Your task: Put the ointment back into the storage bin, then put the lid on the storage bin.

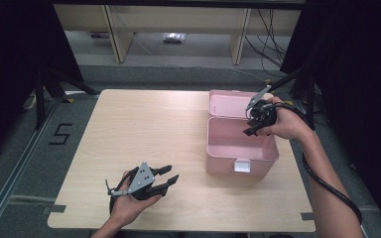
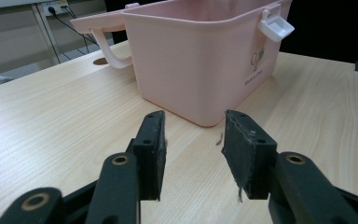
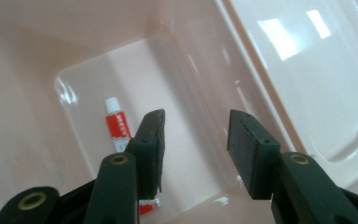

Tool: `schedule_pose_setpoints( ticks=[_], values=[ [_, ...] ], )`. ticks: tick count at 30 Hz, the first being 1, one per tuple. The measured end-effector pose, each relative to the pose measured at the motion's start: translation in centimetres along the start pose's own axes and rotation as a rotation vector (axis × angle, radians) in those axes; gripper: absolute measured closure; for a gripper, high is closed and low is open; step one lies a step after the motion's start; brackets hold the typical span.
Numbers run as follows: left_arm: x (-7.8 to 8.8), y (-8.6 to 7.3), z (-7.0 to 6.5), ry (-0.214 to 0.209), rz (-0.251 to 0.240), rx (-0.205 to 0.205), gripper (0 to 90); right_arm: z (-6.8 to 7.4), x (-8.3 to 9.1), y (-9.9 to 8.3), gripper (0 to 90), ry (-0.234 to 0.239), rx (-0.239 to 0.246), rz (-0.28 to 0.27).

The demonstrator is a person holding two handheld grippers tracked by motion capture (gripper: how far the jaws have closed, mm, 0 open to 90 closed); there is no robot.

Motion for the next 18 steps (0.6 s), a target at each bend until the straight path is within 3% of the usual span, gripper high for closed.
schedule_pose_setpoints(
  ticks=[6, 8, 9, 13, 15, 16, 18],
  values=[
    [0.5, 0.9, -0.5, -0.01, -0.05, -0.003, 64.2, -0.6, 0.0, -0.1, 59.5, -0.031, -0.076, -0.026],
    [0.7, 1.1, -0.6, -0.012, -0.054, -0.002, 66.4, -0.8, 0.3, 0.1, 63.2, -0.044, -0.119, -0.028],
    [0.7, 1.3, -0.6, -0.016, -0.066, -0.002, 68.1, -1.0, 0.5, 0.2, 65.5, -0.057, -0.167, -0.026],
    [0.8, 1.5, -0.8, -0.022, -0.073, 0.007, 74.0, -2.2, 1.0, 0.6, 72.9, -0.107, -0.242, -0.051],
    [0.6, 1.5, -1.0, -0.031, -0.07, 0.008, 76.0, -2.7, 1.0, 0.5, 73.3, -0.118, -0.238, -0.056],
    [0.5, 1.6, -1.0, -0.035, -0.069, 0.006, 77.2, -2.6, 1.1, 0.5, 73.5, -0.114, -0.264, -0.049],
    [0.2, 1.8, -1.3, -0.048, -0.071, 0.01, 78.8, -3.0, 1.2, 0.4, 73.5, -0.133, -0.269, -0.062]
  ],
)
Point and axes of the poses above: each handheld gripper's, and its own axes: x roughly backward along the jaws, y roughly out of its top, z roughly to its left, the point moved 8 cm from there along -x, roughly forward along the jaws, and after that the axes turned 9 degrees about -y, right-handed, at the moved point
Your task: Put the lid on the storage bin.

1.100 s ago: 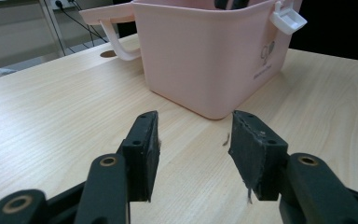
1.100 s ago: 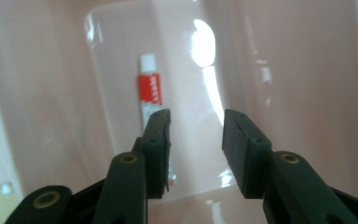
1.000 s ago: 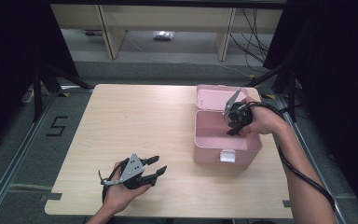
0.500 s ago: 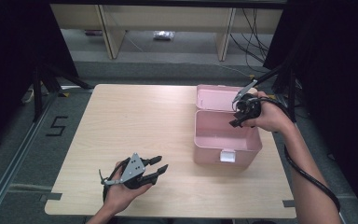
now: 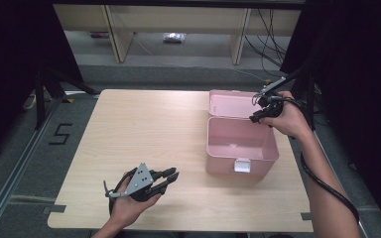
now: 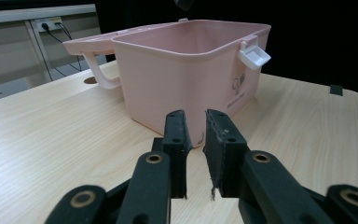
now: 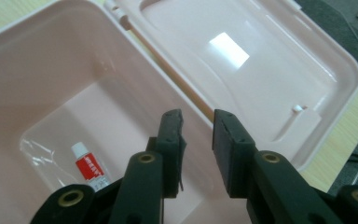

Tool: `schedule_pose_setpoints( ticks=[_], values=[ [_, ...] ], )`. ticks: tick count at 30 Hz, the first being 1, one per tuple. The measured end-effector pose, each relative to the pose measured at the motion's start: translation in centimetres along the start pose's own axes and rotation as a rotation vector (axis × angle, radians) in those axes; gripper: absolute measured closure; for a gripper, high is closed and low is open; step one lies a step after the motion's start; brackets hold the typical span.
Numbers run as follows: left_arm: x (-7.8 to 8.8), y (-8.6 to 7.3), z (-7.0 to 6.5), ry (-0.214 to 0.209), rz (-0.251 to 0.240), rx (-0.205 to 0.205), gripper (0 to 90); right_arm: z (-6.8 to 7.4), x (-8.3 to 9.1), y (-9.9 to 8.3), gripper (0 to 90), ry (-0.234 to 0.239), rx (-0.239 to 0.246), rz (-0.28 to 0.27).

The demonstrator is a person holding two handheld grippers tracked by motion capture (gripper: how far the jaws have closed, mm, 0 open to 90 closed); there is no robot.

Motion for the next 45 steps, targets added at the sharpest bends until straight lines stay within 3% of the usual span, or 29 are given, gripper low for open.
schedule_pose_setpoints(
  ticks=[5, 7, 11, 14, 20, 26, 29, 32, 33, 35, 39, 41, 43, 45],
  values=[
    [-0.6, 0.6, -0.9, -0.032, 0.004, 0.005, 83.9, -1.1, 0.0, -0.2, 72.1, -0.02, -0.072, -0.006],
    [-1.1, 0.8, -1.4, -0.055, 0.0, 0.003, 86.1, -1.7, 0.1, -0.3, 72.0, -0.027, -0.079, -0.007],
    [-1.6, 1.1, -2.1, -0.107, 0.037, 0.021, 89.6, -2.6, 0.1, -0.5, 71.2, -0.043, -0.128, -0.016],
    [-2.0, 1.2, -2.3, -0.12, 0.051, 0.022, 89.7, -3.2, -0.1, -0.5, 70.8, -0.059, -0.182, -0.023],
    [-3.2, 2.0, -2.9, -0.14, 0.053, -0.012, 89.7, -4.9, -0.4, -0.3, 73.5, -0.125, -0.256, -0.037],
    [-5.5, 3.0, -3.7, -0.19, 0.038, -0.051, 89.7, -6.1, -1.5, -0.4, 79.5, -0.164, -0.338, -0.009],
    [-6.8, 3.6, -3.9, -0.207, 0.055, -0.079, 89.7, -6.8, -2.3, -0.4, 80.6, -0.179, -0.341, 0.003],
    [-8.2, 4.2, -4.1, -0.227, 0.054, -0.105, 89.7, -7.0, -2.9, -0.4, 81.1, -0.187, -0.387, 0.022],
    [-8.7, 4.4, -4.2, -0.233, 0.054, -0.107, 89.8, -7.3, -3.1, -0.4, 81.1, -0.198, -0.374, 0.017],
    [-9.7, 4.6, -4.3, -0.24, 0.052, -0.108, 89.8, -7.3, -3.5, -0.2, 81.1, -0.199, -0.403, 0.015],
    [-11.6, 4.7, -4.4, -0.248, 0.055, -0.104, 89.8, -8.1, -4.1, -0.4, 81.1, -0.208, -0.404, 0.025],
    [-12.4, 4.7, -4.5, -0.247, 0.055, -0.099, 89.8, -8.1, -4.2, -0.4, 81.0, -0.197, -0.445, 0.045],
    [-13.2, 4.7, -4.7, -0.249, 0.054, -0.1, 89.7, -8.6, -4.5, -0.4, 80.8, -0.205, -0.418, 0.033],
    [-13.9, 4.6, -4.6, -0.246, 0.056, -0.105, 89.8, -8.7, -4.9, -0.4, 80.5, -0.206, -0.426, 0.041]
  ],
)
Point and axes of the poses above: each handheld gripper's, and its own axes: x roughly backward along the jaws, y roughly out of its top, z roughly to its left, the point moved 8 cm from there along -x, roughly forward along the jaws, and after that the axes turned 9 degrees about -y, right-handed, at the moved point
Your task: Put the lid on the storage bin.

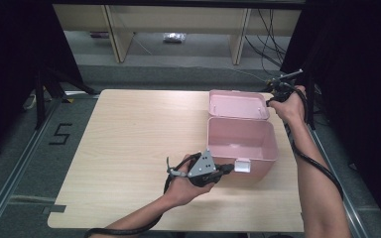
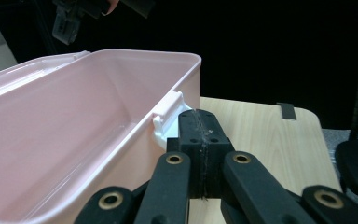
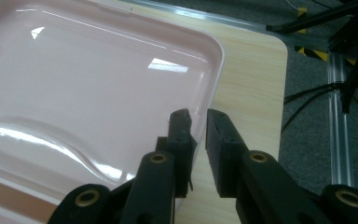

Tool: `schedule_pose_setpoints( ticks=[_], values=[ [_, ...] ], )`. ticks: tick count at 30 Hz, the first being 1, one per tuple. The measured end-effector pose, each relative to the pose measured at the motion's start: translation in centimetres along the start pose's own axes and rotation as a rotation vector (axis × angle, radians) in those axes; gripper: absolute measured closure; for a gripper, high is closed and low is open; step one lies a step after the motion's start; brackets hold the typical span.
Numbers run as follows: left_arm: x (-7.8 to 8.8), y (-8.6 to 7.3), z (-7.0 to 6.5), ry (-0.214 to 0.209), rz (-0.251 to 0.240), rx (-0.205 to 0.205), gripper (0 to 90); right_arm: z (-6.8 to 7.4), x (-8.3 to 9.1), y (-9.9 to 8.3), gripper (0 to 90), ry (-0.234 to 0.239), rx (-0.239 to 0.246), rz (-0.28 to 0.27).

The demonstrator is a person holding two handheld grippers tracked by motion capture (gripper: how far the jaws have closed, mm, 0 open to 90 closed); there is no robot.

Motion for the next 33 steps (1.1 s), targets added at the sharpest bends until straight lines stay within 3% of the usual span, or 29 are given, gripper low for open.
schedule_pose_setpoints(
  ticks=[2, 4, 5, 6, 7, 10, 11, 12, 15, 18, 19, 20, 21, 26, 29, 31, 32, 33],
  values=[
    [-0.7, 0.0, 0.2, 0.002, 0.0, -0.001, 89.7, -0.1, -0.3, 0.0, 80.3, -0.006, -0.005, 0.002],
    [-1.2, 0.1, 0.2, -0.004, 0.003, -0.012, 89.7, 0.1, -0.5, -0.1, 79.8, 0.0, -0.052, 0.024],
    [-1.5, 0.1, 0.2, -0.005, 0.003, -0.013, 89.7, -0.1, -0.6, -0.1, 79.1, 0.003, -0.041, 0.024],
    [-1.7, 0.1, 0.3, -0.001, 0.005, -0.017, 89.7, 0.1, -0.8, -0.2, 78.8, 0.003, -0.062, 0.039],
    [-1.9, 0.1, 0.3, -0.001, 0.006, -0.023, 89.7, -0.2, -0.9, -0.1, 78.8, -0.002, -0.034, 0.03],
    [-2.6, -0.1, 0.6, 0.006, 0.009, -0.027, 89.7, -0.3, -1.1, 0.0, 78.8, -0.006, -0.031, 0.02],
    [-2.7, -0.2, 0.6, 0.007, 0.013, -0.033, 89.7, -0.3, -1.1, 0.0, 78.8, -0.005, -0.034, 0.02],
    [-2.9, -0.3, 0.7, 0.006, 0.015, -0.034, 89.7, 0.0, -0.9, -0.1, 78.8, -0.006, -0.073, 0.044],
    [-3.3, -0.8, 0.7, 0.004, 0.025, -0.039, 89.7, -0.5, -1.3, 0.0, 78.7, -0.013, -0.029, 0.018],
    [-3.6, -1.0, 0.7, 0.012, 0.021, -0.037, 89.7, -0.5, -1.3, -0.1, 78.6, -0.011, -0.056, 0.03],
    [-3.6, -1.1, 0.8, 0.008, 0.028, -0.046, 89.7, -0.1, -1.3, -0.2, 78.6, -0.005, -0.1, 0.044],
    [-3.7, -1.1, 0.8, 0.01, 0.024, -0.035, 89.7, -0.6, -1.4, 0.0, 78.6, -0.011, -0.054, 0.022],
    [-3.8, -1.1, 0.7, 0.01, 0.024, -0.037, 89.8, -0.7, -1.5, 0.1, 78.6, -0.014, -0.043, 0.007],
    [-4.0, -1.2, 0.7, 0.016, 0.026, -0.041, 89.8, -0.4, -2.0, 0.3, 77.9, -0.009, -0.077, 0.028],
    [-4.0, -1.2, 0.7, 0.015, 0.028, -0.043, 89.8, -0.4, -2.5, 0.4, 77.6, -0.013, -0.058, 0.02],
    [-4.0, -1.2, 0.7, 0.016, 0.031, -0.042, 89.8, -0.1, -2.7, 0.4, 77.3, -0.002, -0.094, 0.028],
    [-4.1, -1.2, 0.7, 0.017, 0.033, -0.042, 89.8, -0.2, -2.8, 0.4, 77.2, -0.007, -0.082, 0.03],
    [-4.1, -1.2, 0.7, 0.019, 0.034, -0.041, 89.8, 0.0, -2.7, 0.4, 77.0, -0.005, -0.122, 0.048]
  ],
)
Point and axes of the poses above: each handheld gripper's, and its own axes: x roughly backward along the jaws, y roughly out of its top, z roughly to its left, the point moved 8 cm from there along -x, roughly forward along the jaws, and after that the axes turned 9 degrees about -y, right-handed, at the moved point
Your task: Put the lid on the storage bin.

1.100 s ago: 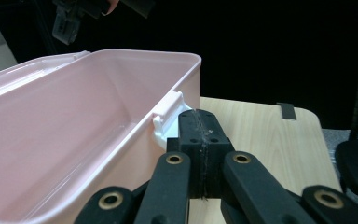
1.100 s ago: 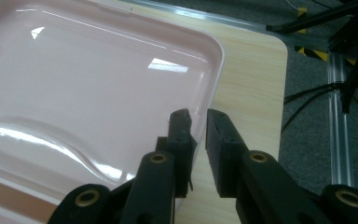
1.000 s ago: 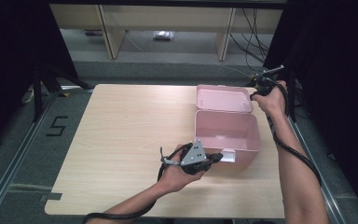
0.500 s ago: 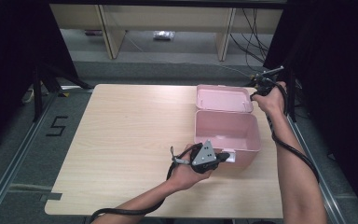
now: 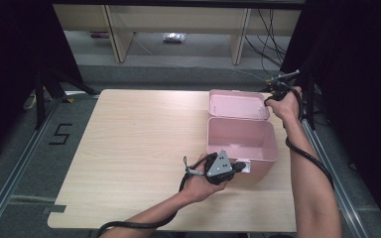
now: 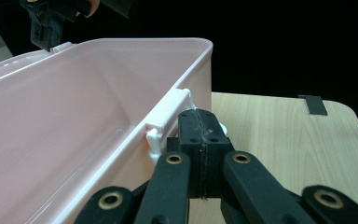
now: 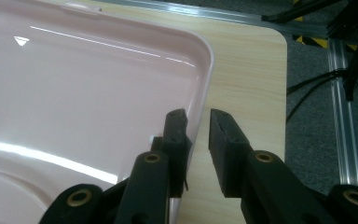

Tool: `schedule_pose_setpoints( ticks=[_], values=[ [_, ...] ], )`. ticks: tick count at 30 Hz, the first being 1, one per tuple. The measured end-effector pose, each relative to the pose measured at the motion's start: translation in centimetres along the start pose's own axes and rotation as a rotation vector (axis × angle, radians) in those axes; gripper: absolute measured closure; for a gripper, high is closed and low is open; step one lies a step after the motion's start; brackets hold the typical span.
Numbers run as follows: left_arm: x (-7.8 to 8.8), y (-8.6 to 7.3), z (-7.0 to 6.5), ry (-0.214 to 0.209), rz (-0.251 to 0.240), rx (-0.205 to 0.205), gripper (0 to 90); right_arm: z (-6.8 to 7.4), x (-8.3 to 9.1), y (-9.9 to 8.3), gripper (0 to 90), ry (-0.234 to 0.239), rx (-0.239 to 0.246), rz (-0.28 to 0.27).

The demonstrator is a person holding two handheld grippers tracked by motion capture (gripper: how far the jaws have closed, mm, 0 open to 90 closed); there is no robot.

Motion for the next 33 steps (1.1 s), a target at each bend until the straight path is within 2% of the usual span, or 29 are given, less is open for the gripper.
schedule_pose_setpoints(
  ticks=[1, 4, 6, 7, 8, 11, 14, 15, 18, 19, 20, 22, 23, 24, 26, 27, 28, 31, 33],
  values=[
    [0.0, 0.0, 0.0, 0.0, -0.003, 0.004, 89.8, -0.2, -0.3, 0.1, 76.9, -0.003, 0.023, -0.016],
    [-0.1, 0.0, 0.0, 0.002, 0.0, 0.007, 89.8, -0.5, -0.7, 0.4, 76.9, -0.015, 0.029, -0.021],
    [-0.1, 0.0, 0.0, -0.003, 0.002, 0.007, 89.8, -0.2, -0.9, 0.5, 77.0, -0.01, 0.004, -0.008],
    [-0.1, 0.0, 0.0, -0.001, 0.0, 0.014, 89.8, -0.3, -1.0, 0.6, 77.1, -0.013, 0.021, -0.012],
    [-0.1, 0.0, 0.0, -0.001, 0.0, 0.015, 89.8, -0.1, -1.1, 0.6, 77.3, -0.015, 0.009, 0.002],
    [-0.1, 0.1, 0.0, -0.003, 0.004, 0.014, 89.8, -0.1, -1.6, 0.8, 77.8, -0.017, 0.041, -0.013],
    [-0.1, 0.1, 0.0, -0.005, 0.005, 0.014, 89.8, 0.0, -1.8, 0.9, 77.8, -0.026, 0.031, -0.012],
    [-0.1, 0.1, 0.1, -0.007, 0.006, 0.015, 89.8, 0.2, -1.9, 0.8, 77.8, -0.023, 0.011, 0.006],
    [-0.1, 0.1, 0.1, -0.008, 0.006, 0.019, 89.8, 0.0, -2.2, 0.8, 77.8, -0.034, 0.048, 0.002],
    [-0.1, 0.1, 0.1, -0.009, 0.007, 0.018, 89.8, 0.3, -2.3, 0.8, 77.8, -0.029, 0.014, 0.012],
    [-0.1, 0.1, 0.1, -0.009, 0.006, 0.018, 89.8, 0.1, -2.4, 0.9, 77.8, -0.031, 0.034, 0.003],
    [-0.1, 0.1, 0.1, -0.011, 0.007, 0.017, 89.8, 0.2, -2.5, 0.9, 77.8, -0.032, 0.028, 0.005],
    [-0.1, 0.1, 0.1, -0.01, 0.006, 0.018, 89.8, 0.4, -2.5, 0.7, 77.8, -0.028, -0.009, 0.031],
    [-0.1, 0.1, 0.1, -0.01, 0.007, 0.019, 89.8, 0.0, -2.7, 0.9, 77.8, -0.039, 0.04, 0.006],
    [-0.1, 0.1, 0.1, -0.013, 0.008, 0.013, 89.8, 0.0, -2.9, 0.9, 77.5, -0.042, 0.024, 0.005],
    [-0.1, 0.1, 0.0, -0.012, 0.009, 0.013, 89.8, 0.2, -2.8, 0.6, 77.3, -0.035, -0.005, 0.046],
    [-0.1, 0.1, 0.0, -0.013, 0.009, 0.014, 89.8, 0.1, -2.9, 0.7, 77.2, -0.035, 0.014, 0.037],
    [-0.1, 0.1, 0.1, -0.013, 0.012, 0.014, 89.8, 0.3, -2.9, 0.7, 77.6, -0.033, -0.017, 0.043],
    [-0.1, 0.1, 0.1, -0.015, 0.01, 0.012, 89.8, 0.3, -2.9, 0.7, 78.0, -0.036, -0.008, 0.053]
  ],
)
Point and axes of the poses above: each handheld gripper's, and its own axes: x roughly backward along the jaws, y roughly out of its top, z roughly to its left, the point moved 8 cm from there along -x, roughly forward along the jaws, and after that the axes turned 9 degrees about -y, right-handed, at the moved point
